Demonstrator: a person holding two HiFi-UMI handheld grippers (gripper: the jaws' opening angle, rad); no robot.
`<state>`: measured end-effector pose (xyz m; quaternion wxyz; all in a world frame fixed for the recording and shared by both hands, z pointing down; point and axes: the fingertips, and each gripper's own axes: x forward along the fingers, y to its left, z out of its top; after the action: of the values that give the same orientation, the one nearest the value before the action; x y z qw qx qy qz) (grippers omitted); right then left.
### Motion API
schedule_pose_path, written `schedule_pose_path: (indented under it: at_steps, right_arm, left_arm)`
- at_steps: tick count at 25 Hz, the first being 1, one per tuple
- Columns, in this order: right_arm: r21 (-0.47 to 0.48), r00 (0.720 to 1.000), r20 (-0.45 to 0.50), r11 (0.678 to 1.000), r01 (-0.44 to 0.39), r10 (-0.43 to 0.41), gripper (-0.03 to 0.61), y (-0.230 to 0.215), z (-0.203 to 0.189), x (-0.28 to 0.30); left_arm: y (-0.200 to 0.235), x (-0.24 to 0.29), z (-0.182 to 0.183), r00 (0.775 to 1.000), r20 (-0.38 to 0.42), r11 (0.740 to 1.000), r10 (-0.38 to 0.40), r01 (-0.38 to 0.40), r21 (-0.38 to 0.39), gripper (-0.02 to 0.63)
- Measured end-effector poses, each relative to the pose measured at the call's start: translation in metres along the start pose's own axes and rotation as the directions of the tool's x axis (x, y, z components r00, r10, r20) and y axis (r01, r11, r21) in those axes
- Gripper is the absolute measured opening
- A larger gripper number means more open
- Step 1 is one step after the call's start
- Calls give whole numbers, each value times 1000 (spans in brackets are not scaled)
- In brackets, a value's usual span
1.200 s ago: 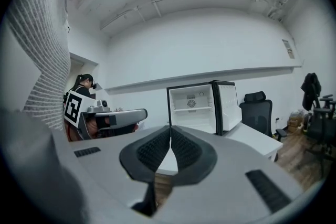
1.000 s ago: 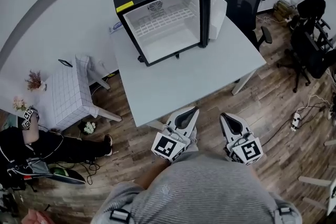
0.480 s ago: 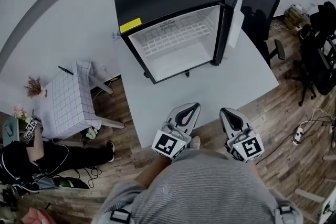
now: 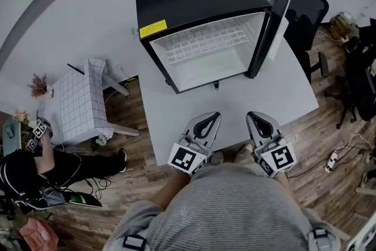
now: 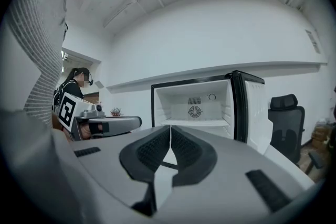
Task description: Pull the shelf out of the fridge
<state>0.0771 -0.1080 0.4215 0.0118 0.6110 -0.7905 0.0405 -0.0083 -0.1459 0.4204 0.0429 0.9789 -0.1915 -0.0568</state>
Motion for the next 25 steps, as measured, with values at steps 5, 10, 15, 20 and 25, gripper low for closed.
schedule_pose_path:
  at_steps: [5,10,15,20,25]
  right_arm:
    - [-18,997,14,997,-79,79,14,-20,4,23]
    - [-9,988,-24,988,-156,155,14,-41,1,51]
    - [-26,966,-21,965,-260,259,14,-63,6,76]
    - [-62,944,-6,942,-331,331,14,-76,9,102]
    - [-81,930,-15,926,-368,368,14,-82,4,123]
  left_arm:
    - [7,13,-11,997,-32,997,72,-71,4,11]
    - [20,33,-12,988,-15,988,156,-155,13,11]
    - [26,64,-11,977,-7,977,215,-214,7,11]
    - [40,86,-13,965,1,965,262,-262,27,11]
    - [60,96,-15,951,4,950,309,-309,32,11]
